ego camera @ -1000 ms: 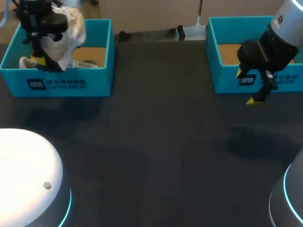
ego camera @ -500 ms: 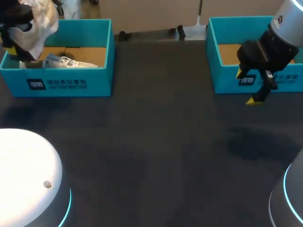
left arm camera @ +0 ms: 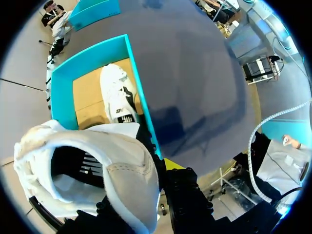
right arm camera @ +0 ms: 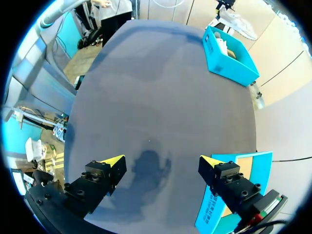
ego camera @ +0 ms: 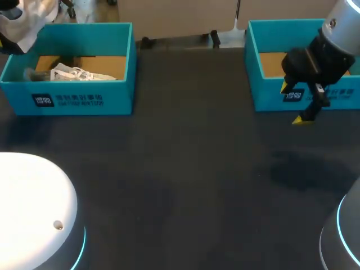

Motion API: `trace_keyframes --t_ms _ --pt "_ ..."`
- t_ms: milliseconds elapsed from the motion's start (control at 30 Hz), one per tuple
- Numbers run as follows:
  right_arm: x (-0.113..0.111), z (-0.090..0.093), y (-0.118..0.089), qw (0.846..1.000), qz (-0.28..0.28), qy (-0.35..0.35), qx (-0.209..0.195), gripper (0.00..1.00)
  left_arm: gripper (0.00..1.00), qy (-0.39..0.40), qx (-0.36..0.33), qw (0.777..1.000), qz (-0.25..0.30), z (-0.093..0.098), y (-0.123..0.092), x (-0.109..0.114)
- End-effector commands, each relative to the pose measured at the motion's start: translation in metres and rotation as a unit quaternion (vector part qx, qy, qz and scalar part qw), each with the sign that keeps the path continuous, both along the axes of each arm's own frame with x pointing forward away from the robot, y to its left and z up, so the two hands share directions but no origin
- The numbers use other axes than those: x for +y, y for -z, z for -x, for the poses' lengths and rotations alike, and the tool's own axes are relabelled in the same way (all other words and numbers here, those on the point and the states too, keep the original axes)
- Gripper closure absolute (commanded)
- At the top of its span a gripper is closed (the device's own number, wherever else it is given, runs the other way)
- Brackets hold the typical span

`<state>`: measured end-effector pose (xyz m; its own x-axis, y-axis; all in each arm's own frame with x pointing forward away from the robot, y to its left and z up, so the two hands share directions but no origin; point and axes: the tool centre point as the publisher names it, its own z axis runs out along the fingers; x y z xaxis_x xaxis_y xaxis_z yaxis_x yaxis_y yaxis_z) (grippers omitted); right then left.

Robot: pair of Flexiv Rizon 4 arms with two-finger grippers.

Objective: Take the shoe out of the shoebox, open the shoe tongue, remove and reinsert the insole, then place the shoe into the shoebox

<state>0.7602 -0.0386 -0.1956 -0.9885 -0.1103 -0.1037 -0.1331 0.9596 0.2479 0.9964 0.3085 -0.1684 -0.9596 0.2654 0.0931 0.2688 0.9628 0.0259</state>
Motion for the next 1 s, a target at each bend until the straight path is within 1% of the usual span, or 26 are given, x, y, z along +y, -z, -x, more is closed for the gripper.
trace_keyframes --t_ms 33,667,700,767,867,900,933,1000 --pt "0.001 -0.001 0.001 1.0 0.002 0.001 0.0 0.0 1.0 0.0 0.028 1.0 -0.004 -0.019 -0.004 0.006" --pt "0.001 -0.001 0.001 1.0 0.002 0.001 0.0 0.0 1.0 0.0 0.028 1.0 -0.004 -0.019 -0.004 0.006" --pt "0.001 -0.001 0.001 1.0 0.002 0.001 0.0 0.0 1.0 0.009 0.047 0.999 0.007 -0.023 -0.002 0.008" --pt "0.001 -0.001 0.001 1.0 0.002 0.001 0.0 0.0 1.0 0.01 0.028 0.999 -0.022 -0.027 -0.001 0.009" --pt "0.001 -0.001 0.001 1.0 0.002 0.001 0.0 0.0 1.0 0.009 0.021 0.999 -0.028 -0.039 0.0 0.015" --pt "0.001 -0.001 0.001 1.0 0.002 0.001 0.0 0.0 1.0 -0.004 0.018 0.999 -0.027 -0.045 -0.001 0.018" --pt "0.001 -0.001 0.001 1.0 0.002 0.001 0.0 0.0 1.0 -0.002 0.011 0.999 -0.038 -0.05 -0.001 0.018" --pt "0.001 -0.001 0.001 1.0 0.002 0.001 0.0 0.0 1.0 -0.009 -0.003 0.999 -0.036 -0.06 0.0 0.02"
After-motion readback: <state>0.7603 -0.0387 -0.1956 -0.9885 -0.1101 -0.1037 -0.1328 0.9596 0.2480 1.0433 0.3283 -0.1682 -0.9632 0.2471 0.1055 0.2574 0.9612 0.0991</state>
